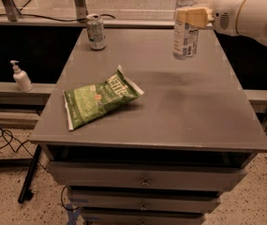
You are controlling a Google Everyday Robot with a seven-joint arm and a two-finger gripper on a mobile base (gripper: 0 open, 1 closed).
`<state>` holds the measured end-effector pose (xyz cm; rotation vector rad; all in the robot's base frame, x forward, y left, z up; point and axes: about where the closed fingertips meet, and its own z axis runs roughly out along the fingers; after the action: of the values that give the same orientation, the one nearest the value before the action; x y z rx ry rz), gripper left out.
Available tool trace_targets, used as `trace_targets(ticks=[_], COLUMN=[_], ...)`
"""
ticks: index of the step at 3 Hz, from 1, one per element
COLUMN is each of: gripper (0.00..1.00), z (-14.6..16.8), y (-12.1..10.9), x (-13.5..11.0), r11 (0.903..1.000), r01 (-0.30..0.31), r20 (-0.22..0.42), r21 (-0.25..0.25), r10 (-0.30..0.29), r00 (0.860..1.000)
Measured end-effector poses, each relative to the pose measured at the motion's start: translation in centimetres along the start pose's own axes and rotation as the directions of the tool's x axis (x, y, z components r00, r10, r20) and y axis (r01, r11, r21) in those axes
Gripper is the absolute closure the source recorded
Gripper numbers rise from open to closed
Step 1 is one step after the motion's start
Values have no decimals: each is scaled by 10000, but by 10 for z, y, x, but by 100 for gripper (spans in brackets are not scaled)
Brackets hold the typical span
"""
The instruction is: Place blue plastic bottle upright
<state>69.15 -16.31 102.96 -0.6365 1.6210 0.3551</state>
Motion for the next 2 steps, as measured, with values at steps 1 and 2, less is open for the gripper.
trace_targets(ticks=[1, 2], gripper=[100, 100], z=[2, 6], y=[2, -3], x=[16, 30], r11=[9997, 9998], r01=[217, 197], r20=[397, 912], r21=[75, -64], r10=[-220, -190], r00=[9990, 9957])
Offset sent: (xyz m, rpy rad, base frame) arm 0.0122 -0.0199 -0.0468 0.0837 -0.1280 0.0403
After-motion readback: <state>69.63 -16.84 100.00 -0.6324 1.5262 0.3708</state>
